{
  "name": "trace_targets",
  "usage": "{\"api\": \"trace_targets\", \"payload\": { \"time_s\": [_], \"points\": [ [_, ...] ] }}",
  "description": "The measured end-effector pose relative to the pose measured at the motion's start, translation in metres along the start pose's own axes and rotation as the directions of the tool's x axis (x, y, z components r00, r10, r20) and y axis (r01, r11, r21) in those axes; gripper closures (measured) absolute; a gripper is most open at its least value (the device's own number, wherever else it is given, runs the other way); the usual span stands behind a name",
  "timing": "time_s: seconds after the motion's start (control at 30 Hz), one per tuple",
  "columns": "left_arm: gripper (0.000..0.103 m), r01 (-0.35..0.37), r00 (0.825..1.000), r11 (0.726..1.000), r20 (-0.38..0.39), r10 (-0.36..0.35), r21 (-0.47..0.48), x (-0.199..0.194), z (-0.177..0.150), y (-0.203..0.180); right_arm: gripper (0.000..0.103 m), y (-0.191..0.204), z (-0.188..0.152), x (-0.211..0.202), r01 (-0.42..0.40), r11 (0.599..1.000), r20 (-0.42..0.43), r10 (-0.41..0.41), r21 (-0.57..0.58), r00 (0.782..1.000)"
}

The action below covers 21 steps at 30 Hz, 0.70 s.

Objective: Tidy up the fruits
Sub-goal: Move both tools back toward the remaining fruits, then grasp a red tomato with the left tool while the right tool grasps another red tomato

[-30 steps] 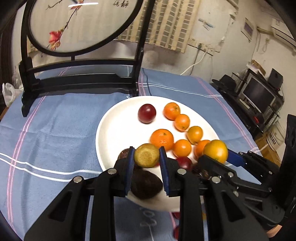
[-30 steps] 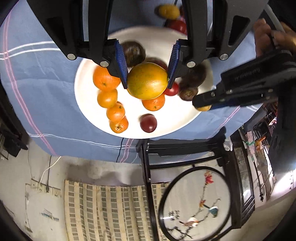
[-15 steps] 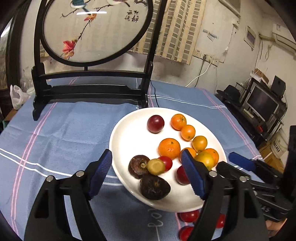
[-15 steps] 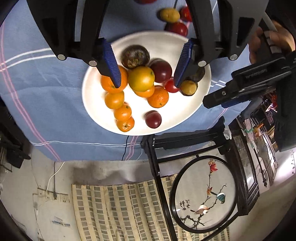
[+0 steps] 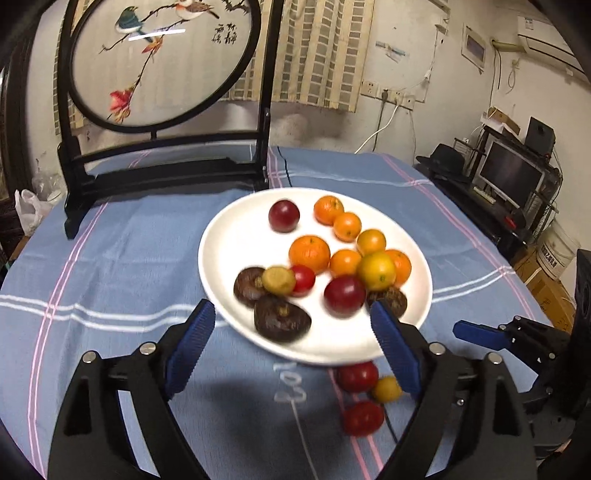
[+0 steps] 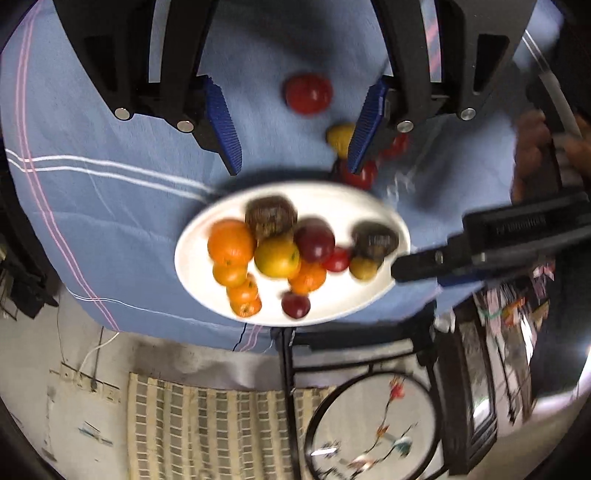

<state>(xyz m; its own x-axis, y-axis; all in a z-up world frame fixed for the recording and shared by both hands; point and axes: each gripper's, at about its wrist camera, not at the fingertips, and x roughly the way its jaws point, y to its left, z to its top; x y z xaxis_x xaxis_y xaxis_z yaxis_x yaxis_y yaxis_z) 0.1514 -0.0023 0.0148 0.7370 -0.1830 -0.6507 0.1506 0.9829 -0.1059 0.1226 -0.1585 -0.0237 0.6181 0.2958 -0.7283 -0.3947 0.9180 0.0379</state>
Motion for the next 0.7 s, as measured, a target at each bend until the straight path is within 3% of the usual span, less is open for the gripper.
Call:
{"api": "trace_targets", "payload": {
  "time_s": [0.33,0.4,0.47,0.53,0.7],
  "points": [
    [0.018,0.011,0.999,1.0,-0.037,-0.011,0.007,-0.014,-0.032,-0.004,0.043,0.016,-0.02,0.008,0.017,0.998,-0.084,-0.022,-0.058,0.996],
    [0.018,0.012,0.999,1.0,-0.051,-0.012,0.012,-0.013,-0.037,-0.005,0.049,0.018,-0.021,0.011,0.024,0.998,-0.103,-0.03,-0.059,0.994],
    [0.018,0.013,0.998,1.0,-0.063,-0.012,0.016,-0.012,-0.041,-0.006,0.063,0.017,-0.021,0.016,0.039,0.998,-0.126,-0.046,-0.057,0.991],
    [0.018,0.017,0.997,1.0,-0.075,-0.015,0.019,-0.009,-0.042,-0.006,0.071,0.017,-0.022,0.016,0.025,0.998,-0.134,-0.032,-0.051,0.99],
    [0.018,0.062,0.992,0.998,-0.111,-0.059,0.021,-0.004,-0.046,-0.012,0.074,0.011,-0.019,0.011,0.026,1.0,-0.12,-0.027,-0.015,0.992]
  ]
}}
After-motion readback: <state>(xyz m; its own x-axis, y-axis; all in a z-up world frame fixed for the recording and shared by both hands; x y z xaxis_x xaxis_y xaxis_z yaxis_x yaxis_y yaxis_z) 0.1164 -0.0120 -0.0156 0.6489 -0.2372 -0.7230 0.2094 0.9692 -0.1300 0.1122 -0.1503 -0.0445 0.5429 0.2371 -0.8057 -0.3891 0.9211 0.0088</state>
